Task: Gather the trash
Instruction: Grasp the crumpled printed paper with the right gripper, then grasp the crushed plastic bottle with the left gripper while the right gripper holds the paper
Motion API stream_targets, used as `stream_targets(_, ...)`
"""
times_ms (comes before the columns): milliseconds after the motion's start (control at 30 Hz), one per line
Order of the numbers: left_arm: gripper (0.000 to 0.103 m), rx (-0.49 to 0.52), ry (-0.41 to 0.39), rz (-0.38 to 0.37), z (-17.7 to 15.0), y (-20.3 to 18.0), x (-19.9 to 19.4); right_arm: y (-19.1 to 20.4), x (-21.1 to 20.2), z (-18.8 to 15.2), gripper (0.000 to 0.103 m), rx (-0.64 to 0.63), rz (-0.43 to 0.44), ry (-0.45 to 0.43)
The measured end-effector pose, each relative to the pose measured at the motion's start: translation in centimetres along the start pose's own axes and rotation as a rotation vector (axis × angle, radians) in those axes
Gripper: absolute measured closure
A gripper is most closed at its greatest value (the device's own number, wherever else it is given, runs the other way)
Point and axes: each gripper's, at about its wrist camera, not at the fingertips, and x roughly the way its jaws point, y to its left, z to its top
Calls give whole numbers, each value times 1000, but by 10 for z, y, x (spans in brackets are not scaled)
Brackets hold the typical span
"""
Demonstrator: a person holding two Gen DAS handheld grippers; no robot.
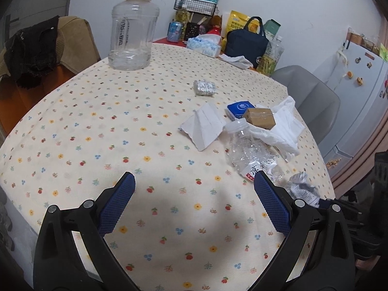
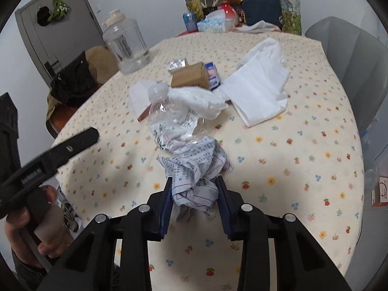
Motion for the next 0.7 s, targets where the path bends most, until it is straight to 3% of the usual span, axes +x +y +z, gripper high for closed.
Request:
stream_targets(233,7,27,30,-46,4,-25,21,-22,-23,-2,71,56,-29,-59)
stream_targets(533,29,36,114,-126,12,-53,54,-62,-43,-7,71,158,-88,-99)
stream_targets(700,29,33,153,-121,17,-61,71,-76,-50,-8,71,190,-106,-117)
